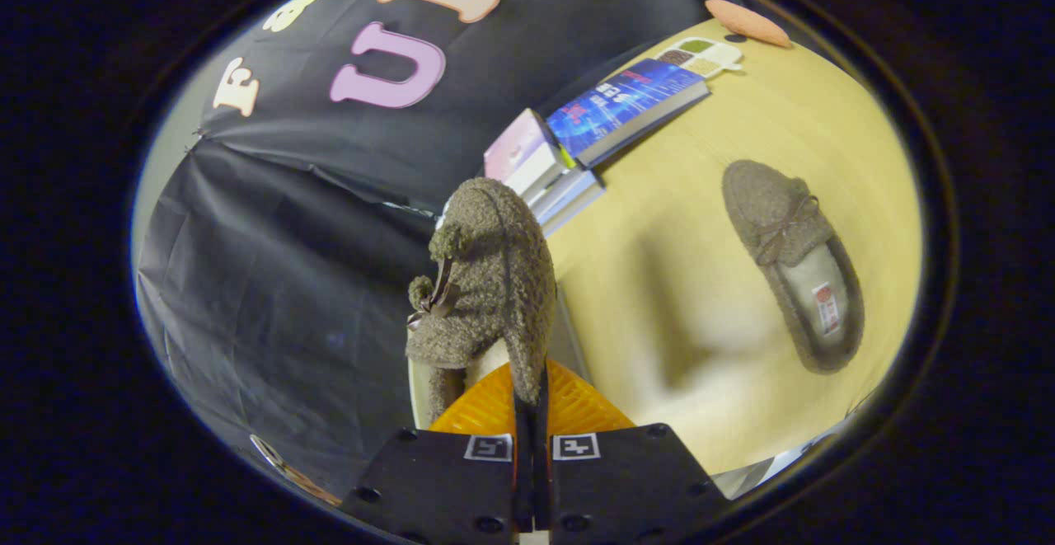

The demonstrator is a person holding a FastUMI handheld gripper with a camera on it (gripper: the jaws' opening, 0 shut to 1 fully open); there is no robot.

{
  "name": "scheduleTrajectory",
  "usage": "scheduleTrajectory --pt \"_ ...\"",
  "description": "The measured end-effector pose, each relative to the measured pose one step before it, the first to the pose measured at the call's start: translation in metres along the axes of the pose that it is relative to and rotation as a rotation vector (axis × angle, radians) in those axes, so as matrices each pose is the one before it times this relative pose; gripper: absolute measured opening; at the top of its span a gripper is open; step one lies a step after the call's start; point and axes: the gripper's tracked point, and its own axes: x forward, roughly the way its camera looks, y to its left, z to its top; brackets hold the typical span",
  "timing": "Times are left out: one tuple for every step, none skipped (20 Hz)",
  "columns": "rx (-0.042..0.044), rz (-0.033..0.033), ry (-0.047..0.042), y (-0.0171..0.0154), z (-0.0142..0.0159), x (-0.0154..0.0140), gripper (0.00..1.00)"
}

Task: Open the storage box then place both shoes into the box .Put the left shoe in first, then the right shoe, with the right side of both shoes facing outward in a uniform manner.

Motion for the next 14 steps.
scheduleTrajectory --pt "-0.01610 0.02104 0.00902 0.01532 -0.00257 -0.00533 0.04" --pt "-0.01610 0.01985 0.00229 0.01488 -0.00158 -0.00357 0.04" --pt "-0.01964 0.01904 0.00364 0.01556 -0.00150 -0.00142 0.04" --pt "-0.01757 0.01876 0.00244 0.01544 -0.00271 0.00001 0.04" --pt "-0.01969 0.02386 0.00711 0.01581 -0.00238 0.00279 0.04" --pt "-0.01253 0.02584 0.01082 0.01402 -0.00448 0.00408 0.04" --pt "-0.00654 0.02650 0.01441 0.01310 -0.00241 0.00780 0.04" --pt "0.00006 0.02485 0.01755 0.01130 -0.00472 0.00726 0.04" --pt "0.00223 0.01844 0.01621 0.00828 -0.00473 0.00945 0.04" --pt "-0.00174 0.00841 0.01573 0.00514 -0.00446 0.00875 0.04" --pt "0.00120 -0.00726 0.01094 -0.00007 -0.00357 0.01110 0.04" --pt "-0.00172 -0.01646 0.01152 -0.00164 -0.00355 0.00960 0.04" --pt "-0.00422 -0.02481 0.00956 -0.00429 -0.00345 0.01059 0.04" --pt "-0.00508 -0.02868 0.00741 -0.00523 -0.00400 0.00993 0.04"
